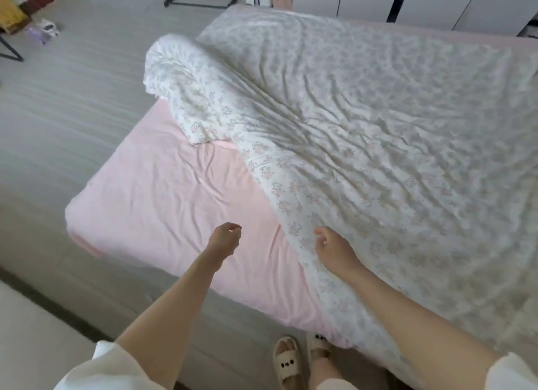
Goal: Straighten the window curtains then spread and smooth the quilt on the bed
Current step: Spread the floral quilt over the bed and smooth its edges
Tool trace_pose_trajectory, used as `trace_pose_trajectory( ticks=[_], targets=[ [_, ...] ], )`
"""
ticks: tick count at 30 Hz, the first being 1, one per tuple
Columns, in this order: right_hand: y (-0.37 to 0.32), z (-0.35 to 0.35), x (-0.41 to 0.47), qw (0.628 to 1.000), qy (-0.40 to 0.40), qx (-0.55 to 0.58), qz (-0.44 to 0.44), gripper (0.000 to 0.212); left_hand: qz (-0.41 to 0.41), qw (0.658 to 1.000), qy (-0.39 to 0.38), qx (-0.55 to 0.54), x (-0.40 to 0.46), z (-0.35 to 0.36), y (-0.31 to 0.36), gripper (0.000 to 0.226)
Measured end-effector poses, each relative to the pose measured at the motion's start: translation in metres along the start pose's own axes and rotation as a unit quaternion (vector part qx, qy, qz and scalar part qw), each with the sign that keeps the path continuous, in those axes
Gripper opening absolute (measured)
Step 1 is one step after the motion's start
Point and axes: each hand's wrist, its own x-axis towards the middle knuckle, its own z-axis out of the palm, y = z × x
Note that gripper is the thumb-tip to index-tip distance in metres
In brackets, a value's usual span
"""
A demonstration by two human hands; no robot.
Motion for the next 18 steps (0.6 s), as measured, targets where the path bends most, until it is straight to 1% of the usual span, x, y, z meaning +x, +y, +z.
trace_pose_trajectory(
  ticks=[5, 7, 10, 13, 15, 18],
  targets=[
    [-0.029, 0.017, 0.059, 0.994, 0.037, -0.096, -0.041, 0.044, -0.028, 0.998, 0.021, -0.046, 0.042, -0.014, -0.004, 0.027],
    [-0.043, 0.022, 0.092, 0.984, 0.064, -0.149, -0.068, 0.046, -0.043, 0.996, 0.028, -0.074, 0.064, -0.018, 0.001, 0.028],
    [-0.068, 0.029, 0.151, 0.969, 0.087, -0.197, -0.119, 0.051, -0.066, 0.99, 0.048, -0.111, 0.107, -0.024, 0.016, 0.028],
    [-0.093, 0.036, 0.208, 0.948, 0.105, -0.252, -0.165, 0.059, -0.072, 0.987, 0.075, -0.124, 0.152, -0.031, 0.036, 0.03],
    [-0.109, 0.042, 0.239, 0.938, 0.101, -0.277, -0.181, 0.065, -0.07, 0.984, 0.088, -0.14, 0.179, -0.036, 0.047, 0.031],
    [-0.131, 0.054, 0.281, 0.936, 0.084, -0.291, -0.18, 0.075, -0.072, 0.979, 0.093, -0.168, 0.215, -0.048, 0.06, 0.033]
  ],
)
